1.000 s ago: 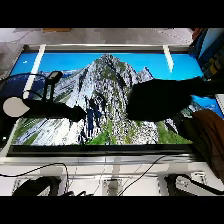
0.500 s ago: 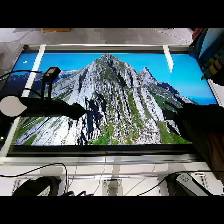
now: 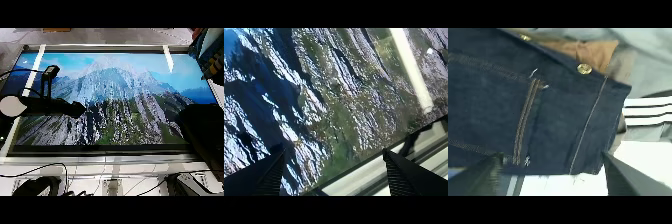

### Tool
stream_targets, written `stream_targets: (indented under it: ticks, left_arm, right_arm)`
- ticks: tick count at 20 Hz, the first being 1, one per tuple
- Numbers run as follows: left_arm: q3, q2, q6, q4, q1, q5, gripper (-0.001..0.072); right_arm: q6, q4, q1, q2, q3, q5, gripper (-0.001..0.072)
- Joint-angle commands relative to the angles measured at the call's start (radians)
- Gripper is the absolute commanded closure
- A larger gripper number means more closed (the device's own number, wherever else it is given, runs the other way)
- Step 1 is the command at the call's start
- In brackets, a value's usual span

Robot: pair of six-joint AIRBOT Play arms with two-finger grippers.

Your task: Fold the clothes and pants, and hang the long-sleeved shirts on hangers.

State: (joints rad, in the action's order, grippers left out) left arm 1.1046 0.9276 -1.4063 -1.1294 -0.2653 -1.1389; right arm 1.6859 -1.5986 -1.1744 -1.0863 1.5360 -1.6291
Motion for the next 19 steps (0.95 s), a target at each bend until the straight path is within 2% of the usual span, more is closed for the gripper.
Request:
stream_targets:
  ticks: [1, 2, 3, 5, 11, 14, 16, 19]
  left_arm:
    - [0.001, 0.0, 0.0, 0.0, 0.0, 0.003, 0.0011]
    - [0.001, 0.0, 0.0, 0.0, 0.0, 0.002, 0.0011]
    - [0.001, 0.0, 0.0, 0.0, 0.0, 0.002, 0.0011]
    - [0.001, 0.0, 0.0, 0.0, 0.0, 0.002, 0.0011]
    - [0.001, 0.0, 0.0, 0.0, 0.0, 0.002, 0.0011]
    - [0.001, 0.0, 0.0, 0.0, 0.0, 0.002, 0.0011]
    - [0.001, 0.0, 0.0, 0.0, 0.0, 0.002, 0.0011]
    - [0.001, 0.0, 0.0, 0.0, 0.0, 0.002, 0.0011]
  right_arm:
    - [-0.002, 0.129, 0.009, 0.0, -0.004, 0.048, 0.0438]
    - [-0.005, 0.203, 0.033, 0.0, -0.018, 0.048, 0.0657]
    - [-0.02, 0.272, 0.072, 0.0, -0.038, 0.047, 0.068]
    - [-0.049, 0.349, 0.21, 0.0, -0.075, 0.05, 0.068]
    - [-0.162, 0.255, 0.843, 0.002, -0.087, 0.132, 0.068]
    - [-0.148, 0.135, 1.1, 0.002, -0.087, 0.196, 0.0681]
    - [-0.087, 0.011, 1.216, 0.002, -0.087, 0.219, 0.068]
    - [-0.079, 0.033, 1.277, 0.002, -0.087, 0.214, 0.0679]
